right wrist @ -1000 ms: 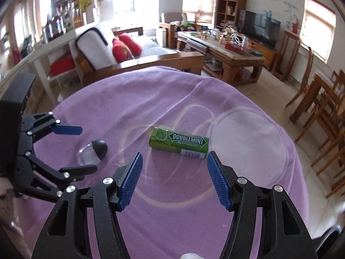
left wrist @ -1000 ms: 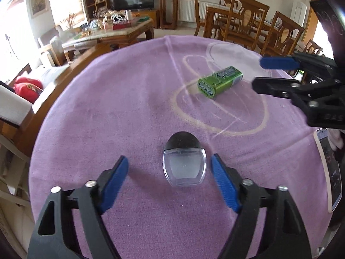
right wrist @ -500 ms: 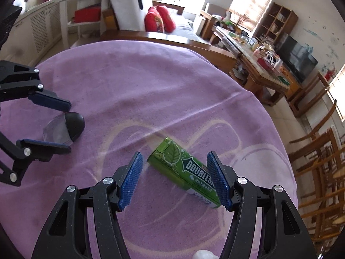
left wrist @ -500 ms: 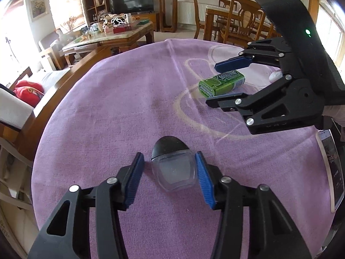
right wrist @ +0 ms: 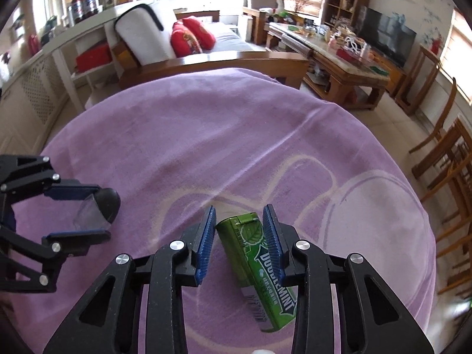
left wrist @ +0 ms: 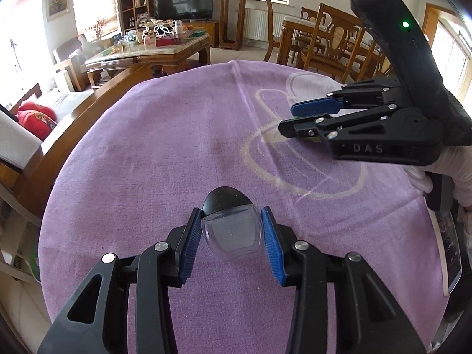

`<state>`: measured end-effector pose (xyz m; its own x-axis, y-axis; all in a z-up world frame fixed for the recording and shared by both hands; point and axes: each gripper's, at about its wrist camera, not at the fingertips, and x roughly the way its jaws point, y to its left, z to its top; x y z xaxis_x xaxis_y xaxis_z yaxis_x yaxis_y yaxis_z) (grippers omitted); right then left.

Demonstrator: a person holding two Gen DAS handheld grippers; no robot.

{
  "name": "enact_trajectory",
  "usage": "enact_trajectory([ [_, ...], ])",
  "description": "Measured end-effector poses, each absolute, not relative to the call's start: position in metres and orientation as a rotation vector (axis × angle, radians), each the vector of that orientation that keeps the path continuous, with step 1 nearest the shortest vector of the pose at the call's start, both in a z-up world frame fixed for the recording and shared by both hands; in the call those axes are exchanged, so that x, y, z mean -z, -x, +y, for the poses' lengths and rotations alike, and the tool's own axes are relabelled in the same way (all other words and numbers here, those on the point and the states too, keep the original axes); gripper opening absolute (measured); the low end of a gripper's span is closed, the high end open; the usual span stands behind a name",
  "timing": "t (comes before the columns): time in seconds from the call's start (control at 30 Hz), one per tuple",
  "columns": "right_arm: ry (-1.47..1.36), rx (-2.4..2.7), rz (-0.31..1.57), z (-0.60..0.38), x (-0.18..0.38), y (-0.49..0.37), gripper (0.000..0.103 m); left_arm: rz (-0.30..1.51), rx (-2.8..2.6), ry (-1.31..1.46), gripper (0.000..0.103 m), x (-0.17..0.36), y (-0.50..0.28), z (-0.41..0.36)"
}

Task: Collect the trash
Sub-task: 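Grasp the clear cap with the left tool while the right tool grasps the green gum pack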

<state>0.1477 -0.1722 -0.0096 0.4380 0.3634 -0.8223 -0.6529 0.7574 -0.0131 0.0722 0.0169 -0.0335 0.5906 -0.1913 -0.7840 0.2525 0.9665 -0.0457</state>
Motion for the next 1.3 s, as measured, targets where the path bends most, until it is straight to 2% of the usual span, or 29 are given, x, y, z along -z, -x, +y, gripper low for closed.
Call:
enact_trajectory([
  [0.07, 0.284, -0.646, 0.914, -0.182, 0.004, -0.148, 0.021, 0.883, 0.256, -0.06, 0.041, 0.03, -0.07, 0.019],
  [0.1, 0.252, -0.647, 0.914, -0.186, 0.001, -0.148, 0.009, 0.876, 0.255, -0.057, 0.041, 0.029, -0.07, 0.019],
  [0.13, 0.22, -0.659, 0.91, -0.192, -0.002, -0.148, 0.003, 0.87, 0.251, -0.052, 0.041, 0.028, -0.07, 0.02],
  [0.23, 0.293, -0.615, 0.917, -0.189, -0.001, -0.146, 0.002, 0.864, 0.248, -0.05, 0.041, 0.027, -0.071, 0.021],
  [0.27, 0.312, -0.611, 0.931, -0.189, 0.002, -0.145, 0.004, 0.864, 0.248, -0.051, 0.041, 0.027, -0.072, 0.021],
  [0.33, 0.318, -0.625, 0.968, -0.191, 0.008, -0.145, 0.02, 0.864, 0.252, -0.045, 0.041, 0.027, -0.073, 0.021],
  [0.4, 0.349, -0.623, 0.959, -0.195, 0.009, -0.142, 0.065, 0.87, 0.26, -0.028, 0.041, 0.027, -0.075, 0.025],
  [0.57, 0.349, -0.723, 0.974, -0.203, 0.005, -0.132, 0.067, 0.875, 0.276, -0.001, 0.041, 0.028, -0.076, 0.029],
  [1.1, 0.769, -1.007, 0.944, -0.206, -0.008, -0.078, 0.067, 0.871, 0.295, -0.007, 0.041, 0.03, -0.075, 0.027],
  [1.3, 0.855, -0.999, 0.952, -0.194, 0.009, -0.079, 0.067, 0.874, 0.296, -0.022, 0.041, 0.03, -0.075, 0.024],
])
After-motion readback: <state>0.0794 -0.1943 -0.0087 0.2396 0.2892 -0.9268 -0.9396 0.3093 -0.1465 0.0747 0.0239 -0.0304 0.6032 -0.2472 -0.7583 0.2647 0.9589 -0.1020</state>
